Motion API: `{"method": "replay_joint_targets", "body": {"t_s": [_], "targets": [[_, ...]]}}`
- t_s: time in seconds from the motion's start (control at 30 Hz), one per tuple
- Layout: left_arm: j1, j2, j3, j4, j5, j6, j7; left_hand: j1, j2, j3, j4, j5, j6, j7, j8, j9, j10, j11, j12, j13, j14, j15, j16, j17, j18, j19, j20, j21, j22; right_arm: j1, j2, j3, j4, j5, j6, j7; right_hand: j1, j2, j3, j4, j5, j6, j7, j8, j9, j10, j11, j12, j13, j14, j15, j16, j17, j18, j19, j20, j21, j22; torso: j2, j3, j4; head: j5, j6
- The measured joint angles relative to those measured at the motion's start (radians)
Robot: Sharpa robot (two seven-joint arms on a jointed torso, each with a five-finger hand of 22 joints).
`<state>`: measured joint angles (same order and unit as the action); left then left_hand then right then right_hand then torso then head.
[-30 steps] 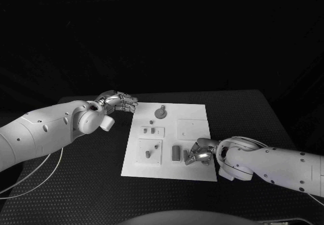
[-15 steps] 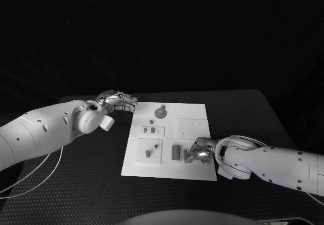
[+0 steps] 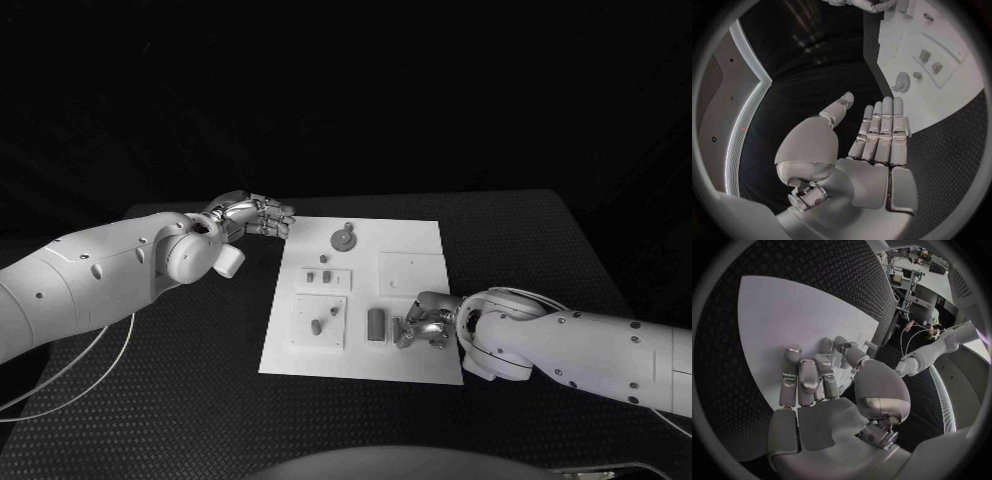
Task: Assemble the parts on the task board
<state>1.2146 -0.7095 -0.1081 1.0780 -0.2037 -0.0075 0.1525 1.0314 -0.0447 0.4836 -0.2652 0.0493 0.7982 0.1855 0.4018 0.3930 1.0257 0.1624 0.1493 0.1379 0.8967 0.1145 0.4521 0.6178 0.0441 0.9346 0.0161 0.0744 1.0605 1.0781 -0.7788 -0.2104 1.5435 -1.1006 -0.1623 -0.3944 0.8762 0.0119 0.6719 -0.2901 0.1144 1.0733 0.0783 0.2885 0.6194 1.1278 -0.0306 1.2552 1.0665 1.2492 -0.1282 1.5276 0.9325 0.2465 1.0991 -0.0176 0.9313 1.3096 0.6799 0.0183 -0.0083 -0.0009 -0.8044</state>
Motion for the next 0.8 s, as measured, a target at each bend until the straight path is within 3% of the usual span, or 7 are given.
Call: {"method": "replay_joint_targets", "body": {"t_s": [0.5, 0.63, 0.7, 0.8], "targets": [[0.0, 0.0, 0.0, 0.0, 0.0, 0.001, -0.001, 0.0, 0.0, 0.0, 0.0, 0.0, 0.0, 0.0, 0.0, 0.0, 0.0, 0.0, 0.004, -0.001, 0.0, 0.0, 0.0, 0.001, 0.0, 0.0, 0.0, 0.0, 0.0, 0.001, -0.001, 0.002, -0.002, 0.005, 0.011, 0.002, 0.057, -0.02, -0.006, -0.005, -0.001, 0.002, -0.002, 0.0, -0.007, 0.0, 0.0, 0.0, -0.001, 0.0, 0.0, 0.0, -0.006, -0.001, 0.0, 0.0, 0.0, 0.0, 0.0, 0.0003, -0.0006, -0.002, 0.001], [0.0, 0.001, 0.0, -0.001, 0.0, 0.001, -0.001, 0.0, 0.0, 0.0, 0.0, 0.0, 0.0, 0.0, 0.0, 0.0, 0.0, 0.0, 0.004, -0.001, 0.0, 0.0, 0.0, 0.001, 0.0, 0.0, 0.0, 0.0, 0.0, 0.001, -0.007, 0.002, -0.005, 0.022, 0.013, 0.006, 0.086, -0.051, -0.019, -0.002, -0.001, -0.008, 0.0, -0.004, -0.008, -0.01, 0.006, -0.011, -0.008, -0.013, 0.002, 0.0, -0.028, 0.0, -0.004, 0.004, 0.0, 0.0, 0.0, 0.0004, -0.0006, -0.002, 0.002], [0.0, 0.002, 0.0, -0.001, 0.0, 0.001, -0.001, 0.0, 0.0, 0.0, 0.0, 0.0, 0.0, 0.0, 0.0, 0.0, 0.0, 0.0, 0.004, -0.001, 0.0, 0.0, 0.0, 0.001, 0.0, 0.0, 0.0, 0.0, 0.0, 0.003, -0.013, 0.003, -0.01, 0.044, 0.019, 0.011, 0.081, -0.08, -0.027, -0.001, 0.002, -0.019, -0.01, -0.013, -0.008, -0.028, 0.017, -0.017, -0.008, -0.042, 0.008, -0.008, -0.058, 0.001, -0.018, 0.009, -0.008, 0.0, 0.0, 0.0003, -0.0006, -0.003, 0.003], [0.0, 0.004, 0.0, -0.002, 0.0, 0.001, -0.001, 0.0, 0.0, 0.0, 0.0, 0.0, 0.0, 0.0, 0.0, 0.0, 0.0, 0.0, 0.004, -0.001, 0.0, 0.0, 0.0, 0.001, 0.0, 0.0, 0.0, 0.0, 0.001, 0.015, -0.019, 0.002, -0.025, 0.084, 0.031, 0.02, 0.062, -0.133, -0.033, 0.004, 0.002, -0.032, -0.017, -0.051, -0.008, -0.062, 0.036, -0.021, -0.004, -0.072, 0.028, -0.015, -0.069, 0.001, -0.037, 0.025, -0.02, 0.0, 0.0, 0.0003, -0.0006, -0.005, 0.005]]}}
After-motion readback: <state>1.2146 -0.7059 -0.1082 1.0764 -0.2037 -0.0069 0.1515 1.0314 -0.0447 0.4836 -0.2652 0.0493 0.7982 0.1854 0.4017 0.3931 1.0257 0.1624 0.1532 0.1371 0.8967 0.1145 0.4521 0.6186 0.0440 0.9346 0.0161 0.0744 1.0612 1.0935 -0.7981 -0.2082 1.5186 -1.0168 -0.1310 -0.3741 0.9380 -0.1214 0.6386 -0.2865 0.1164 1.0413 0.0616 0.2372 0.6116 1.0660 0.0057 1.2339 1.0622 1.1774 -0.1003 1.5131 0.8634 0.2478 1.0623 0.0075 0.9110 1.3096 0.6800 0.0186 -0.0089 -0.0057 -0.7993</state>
